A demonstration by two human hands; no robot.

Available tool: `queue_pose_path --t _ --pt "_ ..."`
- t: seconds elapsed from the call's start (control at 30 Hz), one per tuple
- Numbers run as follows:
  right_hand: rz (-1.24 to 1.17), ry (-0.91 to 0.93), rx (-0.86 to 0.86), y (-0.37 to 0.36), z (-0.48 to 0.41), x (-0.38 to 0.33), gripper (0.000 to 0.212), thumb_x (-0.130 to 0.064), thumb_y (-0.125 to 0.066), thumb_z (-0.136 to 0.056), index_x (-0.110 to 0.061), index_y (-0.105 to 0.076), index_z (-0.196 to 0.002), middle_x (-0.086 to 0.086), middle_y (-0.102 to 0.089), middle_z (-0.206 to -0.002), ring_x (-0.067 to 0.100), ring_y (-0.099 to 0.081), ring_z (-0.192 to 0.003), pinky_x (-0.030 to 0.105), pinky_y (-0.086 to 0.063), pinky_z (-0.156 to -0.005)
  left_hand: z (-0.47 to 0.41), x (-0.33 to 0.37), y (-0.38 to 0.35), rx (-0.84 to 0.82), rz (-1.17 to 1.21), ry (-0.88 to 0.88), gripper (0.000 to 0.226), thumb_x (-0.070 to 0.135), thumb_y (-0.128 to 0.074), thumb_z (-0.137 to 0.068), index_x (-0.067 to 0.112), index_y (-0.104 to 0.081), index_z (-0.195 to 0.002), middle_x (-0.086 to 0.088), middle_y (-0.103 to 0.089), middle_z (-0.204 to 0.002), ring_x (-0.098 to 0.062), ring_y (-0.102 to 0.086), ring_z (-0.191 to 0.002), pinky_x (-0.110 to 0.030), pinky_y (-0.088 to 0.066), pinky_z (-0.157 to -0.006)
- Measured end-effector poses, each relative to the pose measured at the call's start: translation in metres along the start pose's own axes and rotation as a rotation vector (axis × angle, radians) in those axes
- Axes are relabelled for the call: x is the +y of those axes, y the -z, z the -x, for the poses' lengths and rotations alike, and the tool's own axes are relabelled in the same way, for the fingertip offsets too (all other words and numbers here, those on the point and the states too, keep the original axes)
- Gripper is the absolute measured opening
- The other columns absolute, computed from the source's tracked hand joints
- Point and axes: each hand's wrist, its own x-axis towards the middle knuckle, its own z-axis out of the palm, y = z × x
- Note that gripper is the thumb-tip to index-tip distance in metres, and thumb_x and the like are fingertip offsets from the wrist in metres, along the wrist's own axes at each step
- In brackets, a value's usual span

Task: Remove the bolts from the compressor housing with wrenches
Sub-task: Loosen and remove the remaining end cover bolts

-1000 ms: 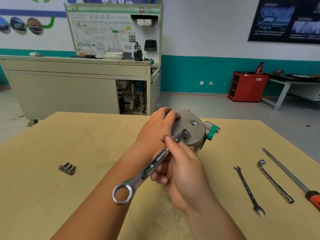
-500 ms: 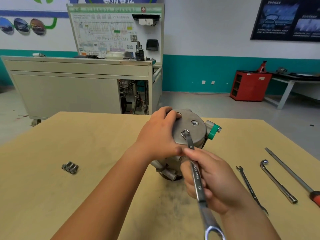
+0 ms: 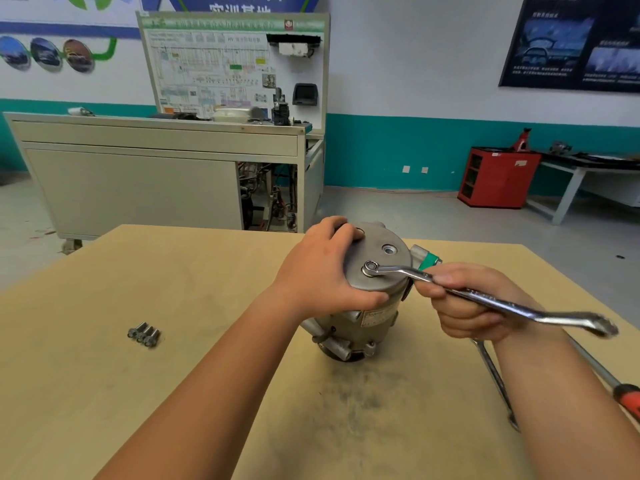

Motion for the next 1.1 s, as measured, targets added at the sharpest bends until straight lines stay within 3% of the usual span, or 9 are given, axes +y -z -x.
queue_pose_path --t 0.13,0.2,0.27,0.33,0.4,0.6,0.8,0.9,1.1 --pt "-0.198 0.201 -0.182 -0.041 0.007 0.010 0.023 -0.014 -0.029 -0.102 0.000 -0.046 -0.107 0.000 -0.034 -0.047 0.008 -0.026 -0.031 0.018 -0.021 -0.037 0.003 -0.003 -0.001 0.016 0.005 0.031 0.089 0.066 -0.072 -0.058 0.021 -0.045 -0.131 0.003 -0.037 -0.139 -0.016 -0.037 -0.125 -0.021 -0.030 -0.089" --pt "-0.265 0.288 -0.173 -0.061 0.004 0.023 0.021 -0.015 -0.032 -0.102 -0.002 -0.047 -0.107 0.001 -0.036 -0.048 0.010 -0.029 -0.030 0.020 -0.020 -0.037 0.004 -0.002 -0.001 0.027 -0.003 0.038 0.091 0.069 -0.065 -0.056 0.021 -0.046 -0.130 0.002 -0.037 -0.139 -0.017 -0.038 -0.125 -0.023 -0.032 -0.090" --pt "-0.211 0.374 0.053 -0.080 -0.008 0.044 0.015 -0.019 -0.047 -0.095 -0.007 -0.055 -0.100 0.000 -0.040 -0.047 0.011 -0.035 -0.030 0.018 -0.025 -0.035 0.003 0.000 -0.001 0.035 -0.008 0.034 0.092 0.071 -0.061 -0.054 0.020 -0.047 -0.129 0.002 -0.039 -0.138 -0.017 -0.038 -0.125 -0.023 -0.033 -0.090" --pt "0.030 0.438 0.403 -0.095 -0.017 0.058 0.014 -0.027 -0.061 -0.081 -0.014 -0.061 -0.085 -0.001 -0.042 -0.041 0.008 -0.036 -0.028 0.013 -0.030 -0.034 0.003 0.002 -0.001 0.038 0.007 0.033 0.091 0.069 -0.060 -0.053 0.018 -0.049 -0.128 0.000 -0.039 -0.139 -0.017 -0.038 -0.125 -0.022 -0.031 -0.088" --pt "0.147 0.416 0.551 -0.103 -0.030 0.064 0.019 -0.033 -0.061 -0.081 -0.014 -0.059 -0.085 0.001 -0.044 -0.043 0.009 -0.038 -0.032 0.016 -0.033 -0.034 0.002 0.001 -0.002 0.034 -0.001 0.033 0.085 0.063 -0.063 -0.058 0.018 -0.049 -0.128 -0.001 -0.038 -0.141 -0.019 -0.037 -0.126 -0.022 -0.030 -0.086" --pt "0.239 0.319 0.662 -0.100 -0.048 0.064 0.012 -0.023 -0.048 -0.093 -0.015 -0.055 -0.089 0.000 -0.053 -0.048 0.012 -0.048 -0.038 0.020 -0.036 -0.038 -0.004 -0.002 -0.008 0.047 -0.055 0.020 0.065 0.038 -0.075 -0.074 0.020 -0.047 -0.129 -0.003 -0.036 -0.142 -0.022 -0.037 -0.126 -0.024 -0.030 -0.083" --pt "0.075 0.373 0.659 -0.105 -0.057 0.060 0.025 -0.020 -0.047 -0.095 -0.018 -0.055 -0.072 0.002 -0.053 -0.048 0.014 -0.048 -0.037 0.022 -0.037 -0.039 -0.005 -0.002 -0.008 0.025 -0.046 0.012 0.063 0.039 -0.073 -0.076 0.019 -0.047 -0.130 -0.005 -0.036 -0.143 -0.023 -0.036 -0.127 -0.026 -0.032 -0.087" --pt "0.016 0.402 0.675 -0.106 -0.057 0.060 0.039 -0.019 -0.046 -0.095 -0.025 -0.061 -0.060 0.001 -0.051 -0.046 0.012 -0.044 -0.035 0.022 -0.035 -0.037 -0.004 0.001 -0.006 0.011 -0.034 0.030 0.063 0.046 -0.057 -0.073 0.019 -0.048 -0.129 -0.004 -0.037 -0.142 -0.023 -0.037 -0.127 -0.025 -0.030 -0.086" --pt "0.065 0.388 0.722 -0.104 -0.049 0.061 0.018 -0.019 -0.045 -0.095 -0.012 -0.060 -0.088 0.002 -0.041 -0.041 0.011 -0.035 -0.031 0.018 -0.030 -0.035 -0.001 0.002 -0.005 0.022 -0.043 0.017 0.074 0.049 -0.047 -0.061 0.017 -0.048 -0.128 -0.005 -0.039 -0.140 -0.023 -0.039 -0.125 -0.023 -0.029 -0.084"
